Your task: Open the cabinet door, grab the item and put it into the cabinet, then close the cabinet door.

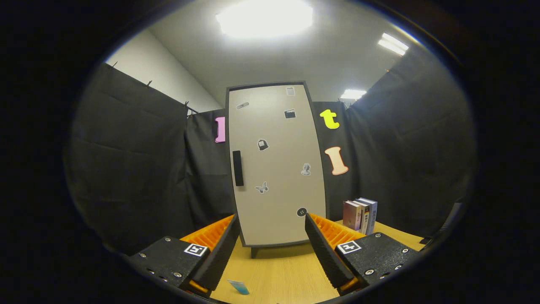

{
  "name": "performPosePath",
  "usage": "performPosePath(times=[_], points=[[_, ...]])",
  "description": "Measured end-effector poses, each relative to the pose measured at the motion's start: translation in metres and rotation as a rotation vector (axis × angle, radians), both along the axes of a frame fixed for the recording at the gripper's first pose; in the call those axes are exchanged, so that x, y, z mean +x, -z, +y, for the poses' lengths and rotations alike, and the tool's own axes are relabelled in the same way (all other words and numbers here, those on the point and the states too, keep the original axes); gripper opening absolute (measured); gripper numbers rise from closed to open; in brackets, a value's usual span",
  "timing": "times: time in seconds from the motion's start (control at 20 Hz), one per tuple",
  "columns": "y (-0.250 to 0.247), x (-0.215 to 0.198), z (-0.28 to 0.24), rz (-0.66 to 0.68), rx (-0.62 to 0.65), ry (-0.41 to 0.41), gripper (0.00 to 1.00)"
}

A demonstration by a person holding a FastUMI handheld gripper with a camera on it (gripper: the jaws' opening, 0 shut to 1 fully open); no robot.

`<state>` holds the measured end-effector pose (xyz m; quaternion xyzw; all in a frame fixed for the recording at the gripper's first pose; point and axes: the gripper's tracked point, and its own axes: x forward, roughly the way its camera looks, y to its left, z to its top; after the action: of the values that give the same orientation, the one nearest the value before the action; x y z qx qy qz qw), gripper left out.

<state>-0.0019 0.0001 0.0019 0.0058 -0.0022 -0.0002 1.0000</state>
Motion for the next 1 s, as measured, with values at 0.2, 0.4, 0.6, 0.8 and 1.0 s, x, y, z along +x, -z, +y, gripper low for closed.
performPosePath(times=[0.2,0.4,0.6,0.8,1.0], points=[[0.002,-0.001,0.0,0.005,0.004,0.005,0.95],[0.001,0.0,-0.003,0.006,0.004,0.009,0.96],[-0.004,0.007,-0.002,0.002,0.005,0.012,0.95],[-0.011,0.028,0.007,0.009,-0.002,-0.007,0.95],[-0.024,0.055,0.021,-0.015,-0.009,-0.034,0.95]])
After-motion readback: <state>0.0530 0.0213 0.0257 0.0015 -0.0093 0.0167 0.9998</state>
